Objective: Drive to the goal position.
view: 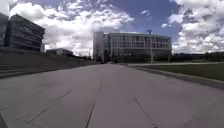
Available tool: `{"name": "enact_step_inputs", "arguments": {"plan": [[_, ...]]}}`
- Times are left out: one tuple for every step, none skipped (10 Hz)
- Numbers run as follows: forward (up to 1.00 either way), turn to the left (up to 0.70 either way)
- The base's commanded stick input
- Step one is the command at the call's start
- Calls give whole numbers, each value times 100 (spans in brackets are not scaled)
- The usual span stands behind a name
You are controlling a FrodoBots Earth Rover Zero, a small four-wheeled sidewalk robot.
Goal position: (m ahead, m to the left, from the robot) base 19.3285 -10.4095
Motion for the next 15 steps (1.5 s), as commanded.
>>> {"name": "enact_step_inputs", "arguments": {"plan": [[70,0],[70,0],[70,0],[70,0],[70,0],[70,0],[70,0],[70,0],[70,0],[70,0],[70,0],[70,0],[70,0],[70,0],[70,0]]}}
